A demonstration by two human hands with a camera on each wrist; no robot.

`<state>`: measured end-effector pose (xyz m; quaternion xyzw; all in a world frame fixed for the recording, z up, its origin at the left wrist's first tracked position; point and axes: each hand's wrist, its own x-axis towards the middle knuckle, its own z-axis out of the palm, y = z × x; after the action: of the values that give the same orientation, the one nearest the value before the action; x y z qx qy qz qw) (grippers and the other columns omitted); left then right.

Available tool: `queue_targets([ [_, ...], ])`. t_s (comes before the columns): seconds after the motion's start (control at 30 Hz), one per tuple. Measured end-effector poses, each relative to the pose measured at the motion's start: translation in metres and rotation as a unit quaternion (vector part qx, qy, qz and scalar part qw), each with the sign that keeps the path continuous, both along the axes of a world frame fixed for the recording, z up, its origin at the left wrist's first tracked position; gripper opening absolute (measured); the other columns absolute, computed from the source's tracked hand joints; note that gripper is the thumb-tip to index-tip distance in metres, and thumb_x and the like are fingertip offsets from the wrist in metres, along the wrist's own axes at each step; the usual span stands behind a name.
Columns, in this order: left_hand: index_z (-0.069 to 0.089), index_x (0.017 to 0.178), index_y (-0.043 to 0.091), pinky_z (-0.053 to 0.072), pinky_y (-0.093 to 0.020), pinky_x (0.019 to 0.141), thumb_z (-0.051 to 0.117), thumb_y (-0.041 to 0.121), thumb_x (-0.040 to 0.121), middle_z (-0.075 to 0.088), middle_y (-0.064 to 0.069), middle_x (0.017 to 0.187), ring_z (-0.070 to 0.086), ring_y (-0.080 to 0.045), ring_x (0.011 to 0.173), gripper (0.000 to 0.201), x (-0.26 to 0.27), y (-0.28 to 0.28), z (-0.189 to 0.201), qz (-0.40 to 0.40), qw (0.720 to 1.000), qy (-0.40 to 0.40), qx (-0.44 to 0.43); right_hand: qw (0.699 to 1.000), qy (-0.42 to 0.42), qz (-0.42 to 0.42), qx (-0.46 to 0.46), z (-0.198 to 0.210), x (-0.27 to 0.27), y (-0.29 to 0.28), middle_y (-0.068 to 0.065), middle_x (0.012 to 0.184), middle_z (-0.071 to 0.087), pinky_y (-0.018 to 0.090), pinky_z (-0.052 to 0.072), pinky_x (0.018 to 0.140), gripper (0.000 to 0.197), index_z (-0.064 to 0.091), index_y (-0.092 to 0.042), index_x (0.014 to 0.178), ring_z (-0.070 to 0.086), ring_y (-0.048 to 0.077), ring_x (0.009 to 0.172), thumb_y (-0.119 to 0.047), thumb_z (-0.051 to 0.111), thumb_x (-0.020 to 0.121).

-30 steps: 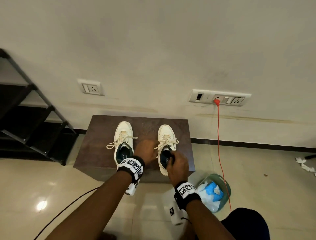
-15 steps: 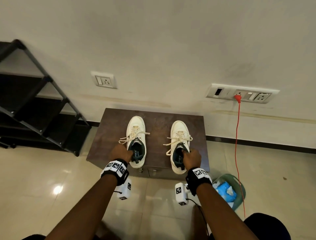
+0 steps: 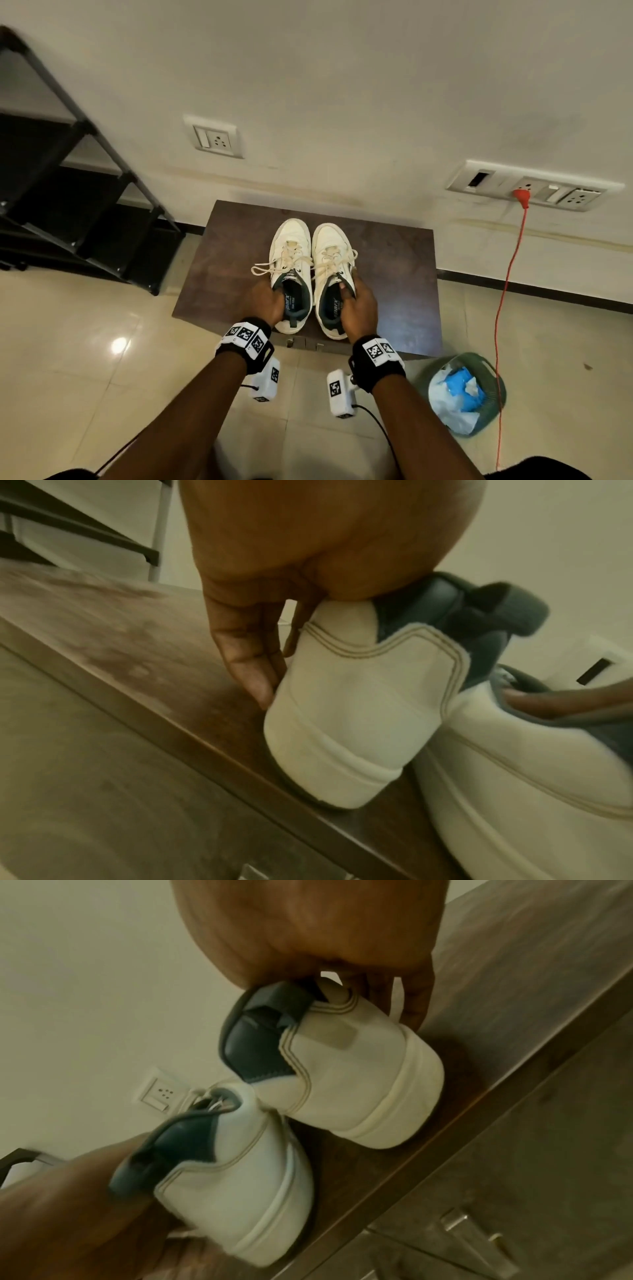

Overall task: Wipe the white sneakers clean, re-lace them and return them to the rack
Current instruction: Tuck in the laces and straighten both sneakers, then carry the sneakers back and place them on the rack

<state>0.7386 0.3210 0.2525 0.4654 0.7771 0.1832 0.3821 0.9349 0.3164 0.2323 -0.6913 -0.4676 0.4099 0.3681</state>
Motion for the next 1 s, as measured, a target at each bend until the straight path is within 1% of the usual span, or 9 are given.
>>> queue_targets([
  [0.07, 0.063, 0.122, 0.011, 0.048, -0.042, 0.093, 0.05, 0.018, 0.098, 0.067, -0.022, 0.121, 0.061, -0.043, 0.111, 0.028, 0.001, 0.003, -0.001, 0.006, 1.0, 0.0, 0.003, 0.999, 0.031, -0.011, -0.005, -0.002, -0.01, 0.004, 0.0, 0.145, 0.056, 0.039, 0.042, 0.113, 0.046, 0.051, -0.021, 0.146, 0.052, 0.02, 0.133, -0.024, 0.058, 0.101],
  [0.2, 0.065, 0.118, 0.006, 0.046, -0.04, 0.09, 0.051, 0.019, 0.099, 0.067, -0.023, 0.119, 0.061, -0.043, 0.111, 0.027, -0.002, 0.01, -0.001, 0.037, 0.999, -0.007, -0.008, 0.995, 0.101, -0.011, 0.006, -0.002, -0.012, 0.013, -0.012, 0.144, 0.053, 0.038, 0.04, 0.116, 0.046, 0.049, -0.027, 0.147, 0.051, 0.01, 0.133, -0.019, 0.056, 0.102],
  [0.3, 0.066, 0.112, 0.001, 0.046, -0.039, 0.088, 0.054, 0.02, 0.099, 0.068, -0.024, 0.116, 0.061, -0.043, 0.11, 0.026, -0.004, 0.011, 0.006, 0.067, 0.997, -0.021, -0.017, 0.99, 0.142, -0.003, 0.009, -0.001, -0.012, 0.019, -0.01, 0.149, 0.051, 0.043, 0.037, 0.118, 0.047, 0.048, -0.028, 0.148, 0.047, 0.009, 0.138, -0.017, 0.055, 0.102],
  [0.43, 0.068, 0.115, 0.002, 0.051, -0.045, 0.095, 0.055, 0.024, 0.099, 0.07, -0.02, 0.116, 0.063, -0.04, 0.111, 0.03, -0.008, 0.003, 0.023, 0.09, 0.994, -0.063, -0.005, 0.98, 0.199, 0.001, -0.013, 0.017, -0.017, 0.015, -0.008, 0.149, 0.053, 0.047, 0.038, 0.117, 0.048, 0.048, -0.028, 0.148, 0.049, 0.013, 0.138, -0.013, 0.055, 0.102],
  [0.57, 0.067, 0.121, 0.007, 0.048, -0.037, 0.093, 0.054, 0.025, 0.099, 0.069, -0.017, 0.119, 0.062, -0.038, 0.112, 0.031, -0.023, -0.015, 0.056, 0.09, 0.994, -0.054, -0.011, 0.978, 0.206, 0.019, -0.036, 0.053, -0.03, 0.01, -0.004, 0.147, 0.055, 0.048, 0.038, 0.117, 0.051, 0.047, -0.021, 0.15, 0.051, 0.015, 0.137, -0.007, 0.055, 0.101],
  [0.7, 0.061, 0.13, 0.014, 0.048, -0.046, 0.097, 0.052, 0.028, 0.099, 0.066, -0.015, 0.127, 0.06, -0.04, 0.117, 0.035, -0.052, -0.036, 0.099, 0.098, 0.994, -0.016, -0.032, 0.975, 0.204, 0.053, -0.068, 0.1, -0.058, 0.006, -0.007, 0.146, 0.056, 0.049, 0.04, 0.116, 0.053, 0.047, -0.027, 0.149, 0.052, 0.014, 0.135, -0.009, 0.057, 0.1],
  [0.83, 0.051, 0.142, 0.025, 0.048, -0.046, 0.099, 0.051, 0.026, 0.098, 0.061, -0.008, 0.138, 0.059, -0.036, 0.12, 0.044, -0.084, -0.06, 0.15, 0.135, 0.991, -0.008, -0.01, 0.966, 0.222, 0.091, -0.095, 0.153, -0.095, -0.005, -0.008, 0.144, 0.058, 0.049, 0.041, 0.115, 0.053, 0.049, -0.033, 0.147, 0.054, 0.015, 0.133, -0.009, 0.058, 0.101],
  [0.9, 0.053, 0.139, 0.024, 0.049, -0.042, 0.096, 0.05, 0.027, 0.098, 0.063, -0.008, 0.135, 0.06, -0.035, 0.117, 0.041, -0.103, -0.076, 0.179, 0.154, 0.988, -0.006, -0.022, 0.963, 0.222, 0.119, -0.1, 0.184, -0.117, -0.012, -0.007, 0.144, 0.058, 0.048, 0.041, 0.115, 0.053, 0.049, -0.032, 0.147, 0.054, 0.014, 0.134, -0.009, 0.058, 0.101],
  [1.0, 0.058, 0.132, 0.02, 0.047, -0.039, 0.091, 0.049, 0.028, 0.1, 0.068, -0.011, 0.125, 0.061, -0.036, 0.113, 0.035, -0.133, -0.102, 0.219, 0.207, 0.978, -0.012, -0.038, 0.957, 0.215, 0.159, -0.116, 0.225, -0.152, -0.021, -0.003, 0.145, 0.056, 0.044, 0.04, 0.116, 0.052, 0.046, -0.022, 0.149, 0.054, 0.012, 0.132, -0.005, 0.056, 0.101],
])
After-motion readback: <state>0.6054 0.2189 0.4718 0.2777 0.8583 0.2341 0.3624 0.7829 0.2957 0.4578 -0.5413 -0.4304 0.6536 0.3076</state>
